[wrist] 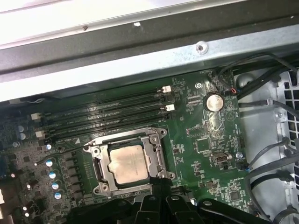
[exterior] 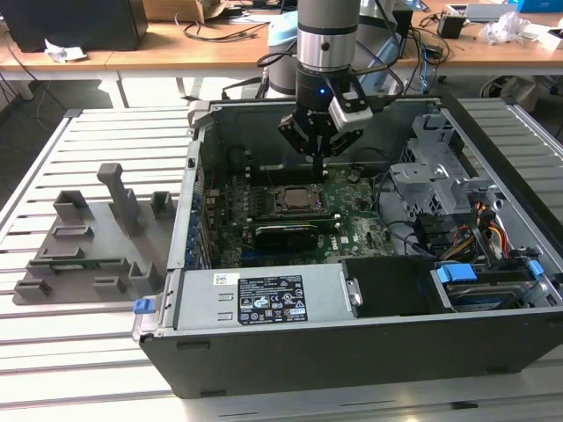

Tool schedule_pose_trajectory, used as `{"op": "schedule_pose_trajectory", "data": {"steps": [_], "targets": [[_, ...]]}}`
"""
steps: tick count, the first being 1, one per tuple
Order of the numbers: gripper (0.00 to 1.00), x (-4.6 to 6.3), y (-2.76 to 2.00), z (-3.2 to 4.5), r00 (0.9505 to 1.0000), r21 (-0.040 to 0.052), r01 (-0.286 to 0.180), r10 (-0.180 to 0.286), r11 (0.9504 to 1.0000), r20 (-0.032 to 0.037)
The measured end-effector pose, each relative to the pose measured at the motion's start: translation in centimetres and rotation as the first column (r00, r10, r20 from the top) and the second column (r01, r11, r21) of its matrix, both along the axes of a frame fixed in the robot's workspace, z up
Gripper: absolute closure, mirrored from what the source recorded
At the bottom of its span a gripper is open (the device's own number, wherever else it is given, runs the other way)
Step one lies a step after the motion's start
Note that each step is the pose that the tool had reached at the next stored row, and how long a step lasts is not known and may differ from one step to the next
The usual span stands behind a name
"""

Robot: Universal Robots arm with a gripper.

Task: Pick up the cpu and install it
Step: 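Install the first cpu locking lever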

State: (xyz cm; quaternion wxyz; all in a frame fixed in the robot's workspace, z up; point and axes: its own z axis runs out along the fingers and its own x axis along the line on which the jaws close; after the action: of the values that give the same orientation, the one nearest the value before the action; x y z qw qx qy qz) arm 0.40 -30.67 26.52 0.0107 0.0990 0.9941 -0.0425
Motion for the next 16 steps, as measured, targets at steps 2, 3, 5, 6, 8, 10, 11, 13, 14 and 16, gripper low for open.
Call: {"op": "schedule_pose_trajectory", "data": {"steps": [2, 3, 5, 6, 8, 10, 11, 13, 14, 16], "targets": [[0.89, 0.0, 0.0, 0.0, 0.9999, -0.0001, -0.014, 0.014, 0.9999, 0.0], [0.89, 0.0, 0.0, 0.0, 0.9998, -0.0001, -0.021, 0.021, 0.9998, 0.0], [0.89, 0.0, 0.0, 0.0, 0.9993, -0.0001, -0.037, 0.037, 0.9993, 0.0], [0.89, 0.0, 0.0, 0.0, 0.999, -0.0001, -0.045, 0.045, 0.999, 0.0], [0.89, 0.0, 0.0, 0.0, 0.9978, -0.0001, -0.066, 0.066, 0.9978, 0.0], [0.89, 0.0, 0.0, 0.0, 0.9954, -0.0001, -0.096, 0.096, 0.9954, 0.0], [0.89, 0.0, 0.0, 0.0, 0.9947, 0.0, -0.102, 0.102, 0.9947, 0.0], [0.89, 0.0, 0.0, 0.0, 0.9929, -0.0001, -0.119, 0.119, 0.9929, 0.0], [0.89, 0.0, 0.0, 0.0, 0.992, -0.0001, -0.126, 0.126, 0.992, 0.0], [0.89, 0.0, 0.0, 0.0, 0.9896, 0.0, -0.144, 0.144, 0.9896, 0.0001]]}}
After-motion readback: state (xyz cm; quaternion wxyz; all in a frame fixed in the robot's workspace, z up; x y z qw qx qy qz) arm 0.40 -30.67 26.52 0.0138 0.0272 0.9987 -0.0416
